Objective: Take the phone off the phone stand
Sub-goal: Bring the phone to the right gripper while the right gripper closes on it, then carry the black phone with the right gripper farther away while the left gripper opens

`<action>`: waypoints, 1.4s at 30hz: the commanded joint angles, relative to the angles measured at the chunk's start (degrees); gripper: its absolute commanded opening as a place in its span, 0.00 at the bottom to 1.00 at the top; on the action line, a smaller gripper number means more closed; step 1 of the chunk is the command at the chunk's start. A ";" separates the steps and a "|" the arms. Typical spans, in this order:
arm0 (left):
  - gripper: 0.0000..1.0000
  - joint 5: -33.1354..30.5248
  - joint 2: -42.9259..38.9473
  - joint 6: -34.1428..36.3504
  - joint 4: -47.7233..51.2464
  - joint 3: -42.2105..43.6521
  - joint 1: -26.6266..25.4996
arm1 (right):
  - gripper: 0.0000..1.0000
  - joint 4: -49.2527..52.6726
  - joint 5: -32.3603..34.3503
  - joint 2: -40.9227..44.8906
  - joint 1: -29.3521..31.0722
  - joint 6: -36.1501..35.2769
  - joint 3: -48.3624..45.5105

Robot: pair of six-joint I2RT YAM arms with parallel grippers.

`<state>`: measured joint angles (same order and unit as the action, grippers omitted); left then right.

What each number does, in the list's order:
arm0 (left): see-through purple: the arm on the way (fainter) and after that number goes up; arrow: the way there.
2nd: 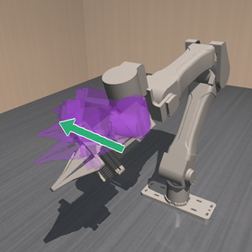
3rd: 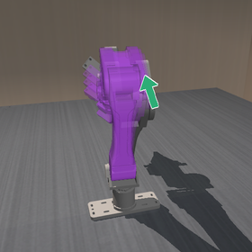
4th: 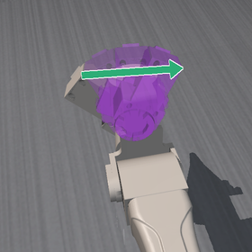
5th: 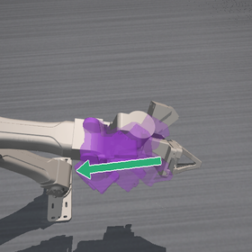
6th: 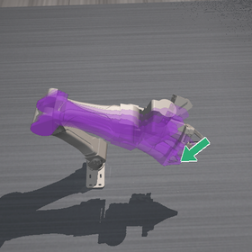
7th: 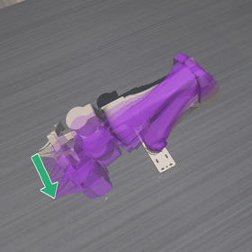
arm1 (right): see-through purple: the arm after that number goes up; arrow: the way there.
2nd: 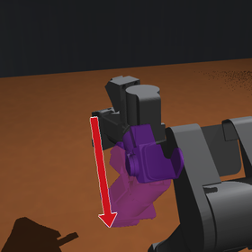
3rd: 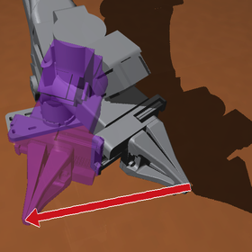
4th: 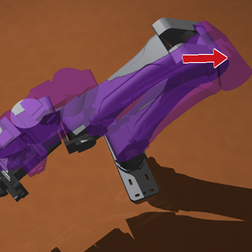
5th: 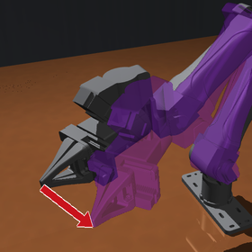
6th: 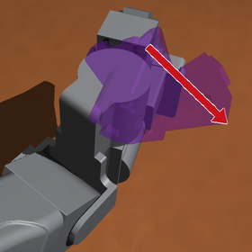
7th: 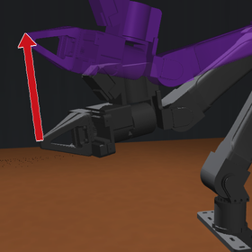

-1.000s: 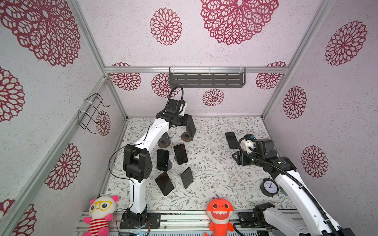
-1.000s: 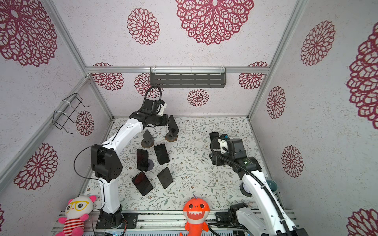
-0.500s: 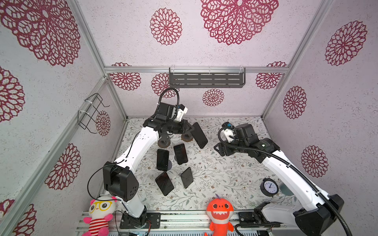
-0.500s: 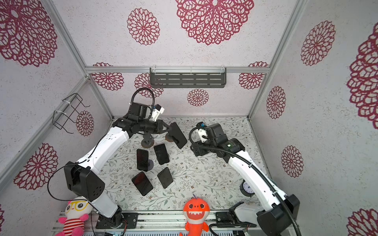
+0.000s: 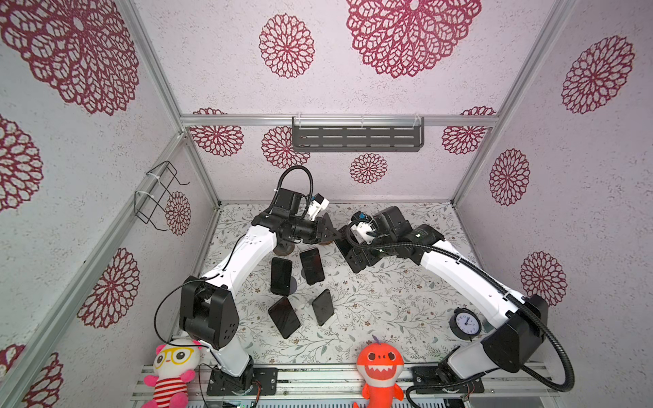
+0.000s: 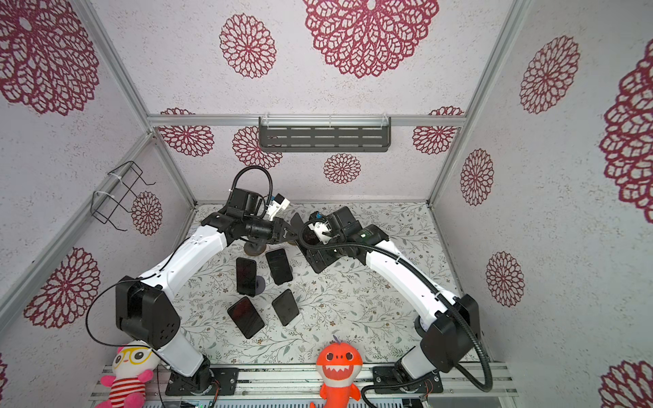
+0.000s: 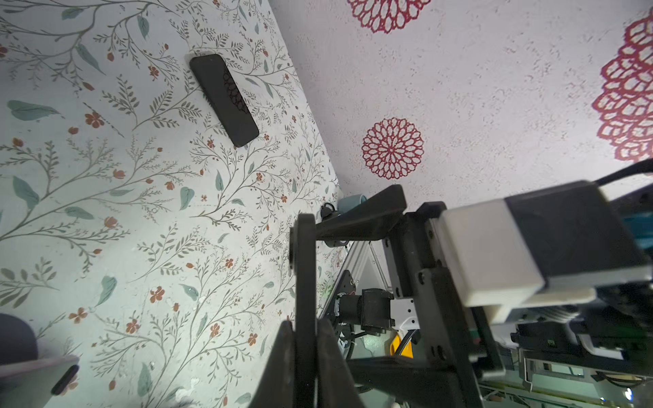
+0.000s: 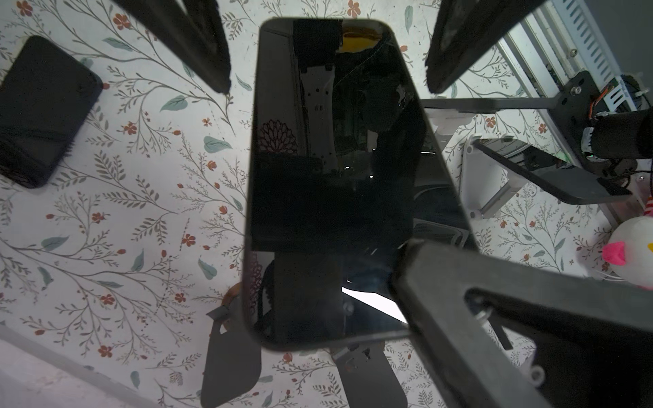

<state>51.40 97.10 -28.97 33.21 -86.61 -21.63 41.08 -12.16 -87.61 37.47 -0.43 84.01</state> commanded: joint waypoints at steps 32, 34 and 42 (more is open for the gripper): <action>0.40 3.21 -0.23 -5.22 -10.00 2.94 2.32 | 0.48 -7.50 1.24 -1.34 -0.35 3.21 0.32; 0.50 2.61 -0.46 -5.10 -9.86 3.06 2.34 | 0.48 -7.51 1.65 -1.16 -1.27 3.94 -0.02; 0.65 -2.80 -3.06 -0.10 -1.98 -0.47 4.79 | 0.48 -2.99 5.06 -0.16 -10.39 6.97 -2.36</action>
<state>50.98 96.99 -31.99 27.90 -84.88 -18.79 36.67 -9.82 -90.50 30.20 4.14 81.54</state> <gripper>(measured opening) 0.650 0.746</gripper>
